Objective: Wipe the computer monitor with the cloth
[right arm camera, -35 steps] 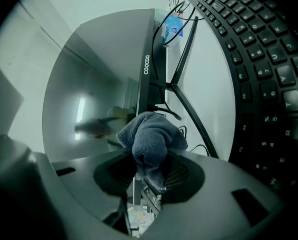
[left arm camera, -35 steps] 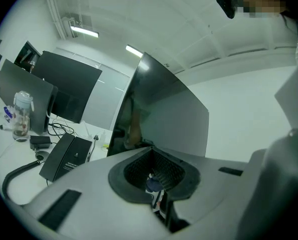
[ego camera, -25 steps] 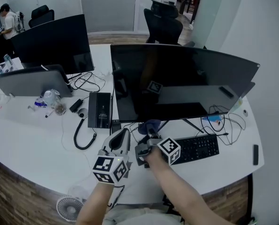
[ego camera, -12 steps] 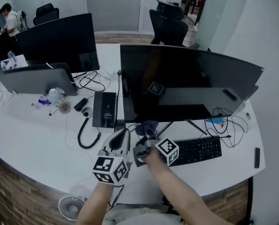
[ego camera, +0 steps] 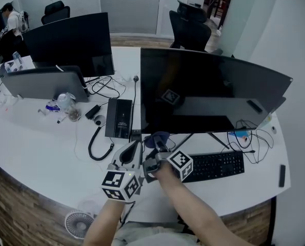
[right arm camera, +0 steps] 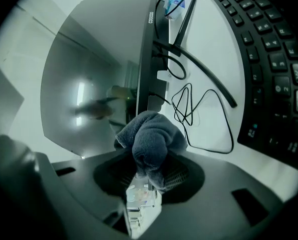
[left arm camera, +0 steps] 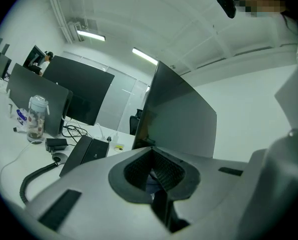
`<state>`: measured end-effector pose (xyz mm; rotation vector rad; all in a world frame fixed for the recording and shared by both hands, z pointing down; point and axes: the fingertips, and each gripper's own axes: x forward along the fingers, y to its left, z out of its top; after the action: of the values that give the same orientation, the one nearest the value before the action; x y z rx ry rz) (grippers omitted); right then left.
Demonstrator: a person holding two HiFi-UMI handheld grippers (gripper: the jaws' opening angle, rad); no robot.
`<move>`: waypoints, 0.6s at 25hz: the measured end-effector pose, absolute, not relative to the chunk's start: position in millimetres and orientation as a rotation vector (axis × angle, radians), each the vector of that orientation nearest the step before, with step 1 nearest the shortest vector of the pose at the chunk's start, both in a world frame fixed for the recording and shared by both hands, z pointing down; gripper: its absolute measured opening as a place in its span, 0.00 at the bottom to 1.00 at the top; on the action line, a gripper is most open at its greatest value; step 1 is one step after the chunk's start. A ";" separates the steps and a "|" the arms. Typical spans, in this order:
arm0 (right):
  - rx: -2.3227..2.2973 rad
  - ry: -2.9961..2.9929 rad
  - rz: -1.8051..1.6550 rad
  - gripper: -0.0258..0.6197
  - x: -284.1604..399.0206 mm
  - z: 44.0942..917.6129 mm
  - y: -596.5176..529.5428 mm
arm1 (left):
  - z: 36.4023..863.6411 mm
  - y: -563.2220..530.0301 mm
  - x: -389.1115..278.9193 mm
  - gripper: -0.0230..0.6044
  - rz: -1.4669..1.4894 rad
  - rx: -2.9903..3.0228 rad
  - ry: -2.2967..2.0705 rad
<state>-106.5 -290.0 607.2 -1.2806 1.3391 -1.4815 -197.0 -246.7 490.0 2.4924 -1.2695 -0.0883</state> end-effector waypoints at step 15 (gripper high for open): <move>-1.229 1.453 -1.551 0.23 -148.4 606.4 -294.3 | 492.2 -245.4 -218.8 0.05 -0.086 2.455 -1.336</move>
<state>-148.4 -294.3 606.4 -1.2286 1.4529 -1.5510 -218.8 -245.4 492.2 2.4551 -1.3359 -0.0859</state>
